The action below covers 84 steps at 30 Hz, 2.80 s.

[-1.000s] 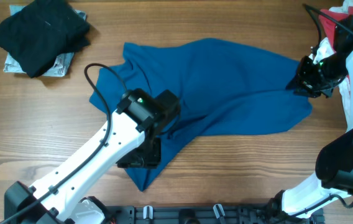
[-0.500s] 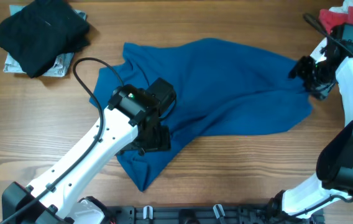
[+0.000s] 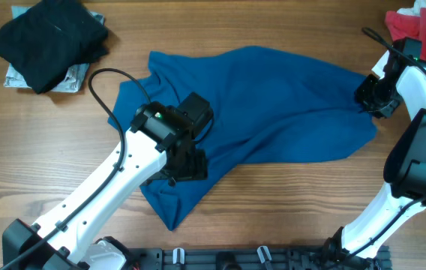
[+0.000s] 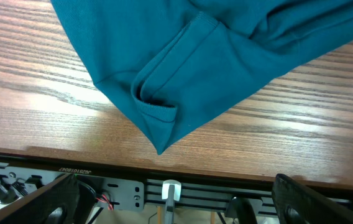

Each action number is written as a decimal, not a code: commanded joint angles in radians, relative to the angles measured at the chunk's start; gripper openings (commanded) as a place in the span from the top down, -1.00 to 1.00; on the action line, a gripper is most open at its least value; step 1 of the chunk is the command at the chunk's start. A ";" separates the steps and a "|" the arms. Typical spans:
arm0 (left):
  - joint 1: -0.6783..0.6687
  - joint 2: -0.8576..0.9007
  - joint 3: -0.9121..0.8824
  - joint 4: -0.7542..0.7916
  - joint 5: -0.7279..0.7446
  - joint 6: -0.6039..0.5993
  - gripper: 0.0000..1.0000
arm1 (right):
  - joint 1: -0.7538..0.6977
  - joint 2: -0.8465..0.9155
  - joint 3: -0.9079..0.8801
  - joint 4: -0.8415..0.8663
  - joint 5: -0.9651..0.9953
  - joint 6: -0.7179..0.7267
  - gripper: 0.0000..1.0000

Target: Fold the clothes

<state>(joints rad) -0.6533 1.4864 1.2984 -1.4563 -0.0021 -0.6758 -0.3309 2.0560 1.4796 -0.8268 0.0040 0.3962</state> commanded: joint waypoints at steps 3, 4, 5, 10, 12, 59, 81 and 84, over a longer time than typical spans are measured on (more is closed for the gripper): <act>0.004 -0.011 -0.004 0.003 -0.013 -0.014 -0.99 | 0.002 0.020 -0.001 0.012 -0.005 -0.002 0.34; 0.004 -0.011 -0.004 0.003 -0.013 -0.013 -1.00 | 0.002 0.021 -0.001 0.012 -0.005 -0.002 0.35; 0.004 -0.011 -0.004 0.003 -0.013 -0.014 -1.00 | 0.002 0.022 -0.001 0.012 -0.005 -0.002 0.33; 0.004 -0.011 -0.004 0.003 -0.013 -0.013 -1.00 | 0.002 0.036 -0.001 0.011 -0.005 -0.004 0.32; 0.003 -0.011 -0.004 0.003 -0.013 -0.013 -1.00 | 0.002 0.045 -0.001 0.011 -0.005 -0.003 0.32; 0.004 -0.011 -0.004 -0.021 -0.053 -0.013 -0.99 | -0.073 -0.982 -0.182 -0.707 0.321 0.444 0.88; -0.013 0.164 -0.268 0.523 0.230 0.183 -0.66 | -0.209 -0.698 -0.232 -0.430 -0.164 -0.003 -0.52; -0.058 0.192 -0.268 0.602 0.211 0.332 -0.90 | -0.209 -0.690 -0.300 -0.365 -0.210 -0.003 -0.52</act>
<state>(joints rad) -0.6727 1.6539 1.0313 -0.9066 0.2001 -0.5152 -0.5385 1.3518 1.2285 -1.2236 -0.1520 0.4023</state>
